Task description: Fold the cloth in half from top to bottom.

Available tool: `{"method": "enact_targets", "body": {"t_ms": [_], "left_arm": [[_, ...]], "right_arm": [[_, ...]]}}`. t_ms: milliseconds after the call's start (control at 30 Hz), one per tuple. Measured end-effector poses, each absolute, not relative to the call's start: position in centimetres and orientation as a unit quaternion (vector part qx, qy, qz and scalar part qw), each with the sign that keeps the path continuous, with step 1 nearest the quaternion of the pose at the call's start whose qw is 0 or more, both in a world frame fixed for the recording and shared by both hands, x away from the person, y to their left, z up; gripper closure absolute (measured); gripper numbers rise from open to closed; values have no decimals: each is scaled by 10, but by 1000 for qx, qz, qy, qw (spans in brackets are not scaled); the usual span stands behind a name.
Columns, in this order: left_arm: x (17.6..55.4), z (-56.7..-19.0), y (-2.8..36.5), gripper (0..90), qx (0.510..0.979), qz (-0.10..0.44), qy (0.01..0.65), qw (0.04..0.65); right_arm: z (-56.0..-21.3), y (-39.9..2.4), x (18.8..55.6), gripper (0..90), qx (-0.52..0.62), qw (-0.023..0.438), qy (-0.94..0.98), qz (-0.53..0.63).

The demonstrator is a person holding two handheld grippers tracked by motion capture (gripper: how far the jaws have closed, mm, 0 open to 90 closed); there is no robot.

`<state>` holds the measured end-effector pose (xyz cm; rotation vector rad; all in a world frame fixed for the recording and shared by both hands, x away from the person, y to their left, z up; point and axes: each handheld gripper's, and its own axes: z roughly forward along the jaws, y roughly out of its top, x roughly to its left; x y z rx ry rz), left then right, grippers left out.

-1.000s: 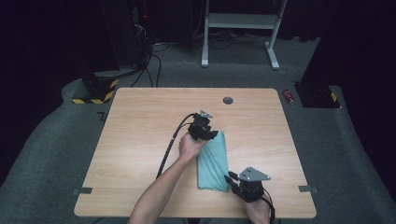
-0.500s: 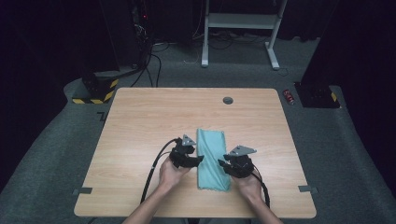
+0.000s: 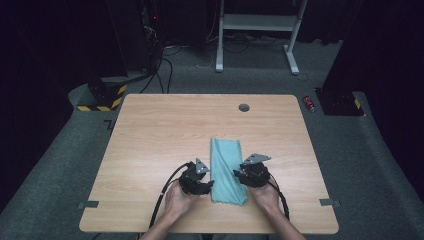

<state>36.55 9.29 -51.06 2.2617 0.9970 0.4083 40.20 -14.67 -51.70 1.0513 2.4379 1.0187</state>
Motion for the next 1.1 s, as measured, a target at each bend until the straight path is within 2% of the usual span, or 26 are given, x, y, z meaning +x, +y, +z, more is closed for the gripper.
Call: {"method": "enact_targets", "body": {"t_ms": [167, 367, 500, 867, 967, 1100], "left_arm": [[359, -511, 100, 432, 857, 158, 382, 308], [347, -507, 97, 411, 849, 129, 375, 349], [346, -512, 85, 410, 860, 139, 368, 325], [330, -511, 101, 444, 853, 140, 378, 331], [338, -506, 99, 437, 850, 142, 376, 341], [372, -497, 86, 443, 843, 152, 364, 366]], "right_arm": [[-518, -153, 405, 590, 376, 153, 843, 352], [-515, -156, 403, 590, 379, 154, 839, 359], [-512, -153, 397, 589, 359, 157, 848, 357], [-515, -160, 404, 576, 371, 163, 844, 351], [-508, -154, 400, 613, 356, 162, 844, 367], [-505, -141, 398, 703, 333, 150, 854, 371]]}}
